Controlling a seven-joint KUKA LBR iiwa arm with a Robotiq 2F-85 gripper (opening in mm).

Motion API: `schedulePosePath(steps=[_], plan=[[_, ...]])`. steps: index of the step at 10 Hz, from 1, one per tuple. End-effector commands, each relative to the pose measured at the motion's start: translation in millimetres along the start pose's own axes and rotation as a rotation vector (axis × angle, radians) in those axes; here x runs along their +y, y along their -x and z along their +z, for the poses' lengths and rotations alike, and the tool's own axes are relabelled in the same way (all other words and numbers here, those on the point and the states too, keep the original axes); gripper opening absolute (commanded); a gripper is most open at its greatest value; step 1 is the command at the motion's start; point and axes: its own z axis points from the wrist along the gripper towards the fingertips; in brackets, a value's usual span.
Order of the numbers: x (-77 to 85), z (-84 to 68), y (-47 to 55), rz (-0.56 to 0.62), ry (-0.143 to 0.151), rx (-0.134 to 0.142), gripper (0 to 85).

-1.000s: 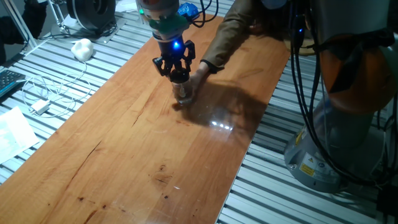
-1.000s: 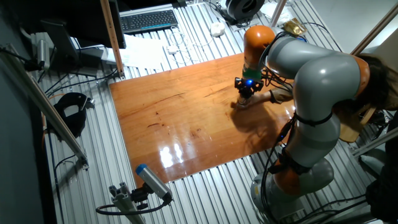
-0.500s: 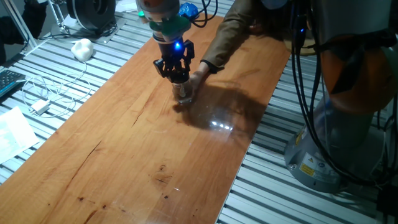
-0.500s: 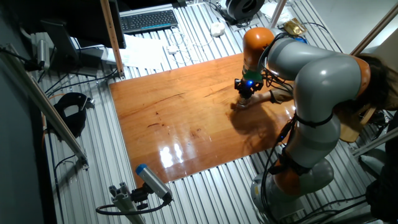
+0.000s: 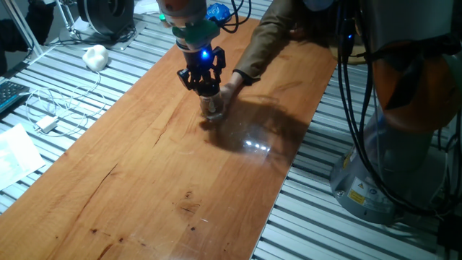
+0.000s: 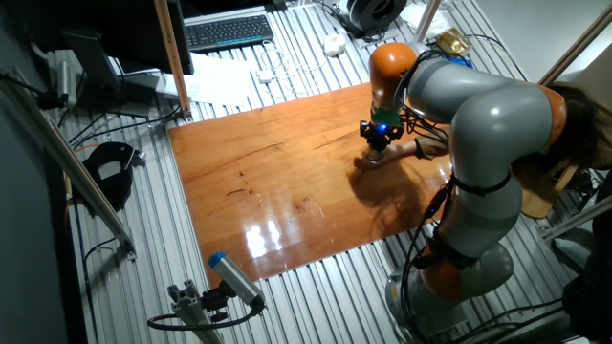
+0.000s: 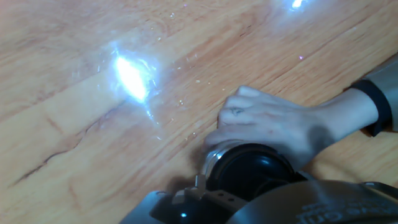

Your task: Unscrew the lid from the jar

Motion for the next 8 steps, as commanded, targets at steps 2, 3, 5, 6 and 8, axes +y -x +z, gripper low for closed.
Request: schedulePosePath(steps=[2, 3, 5, 6, 8], plan=[[0.7, -1.0, 0.9, 0.021, -0.002, -0.003, 68.0], [0.7, -1.1, 1.1, 0.031, -0.002, -0.003, 68.0], [-0.4, -4.7, 3.6, 0.059, 0.005, 0.001, 85.0], [-1.2, -8.8, 6.5, 0.105, 0.024, 0.014, 85.0], [-8.9, -20.3, 16.6, 0.295, 0.057, 0.055, 85.0]])
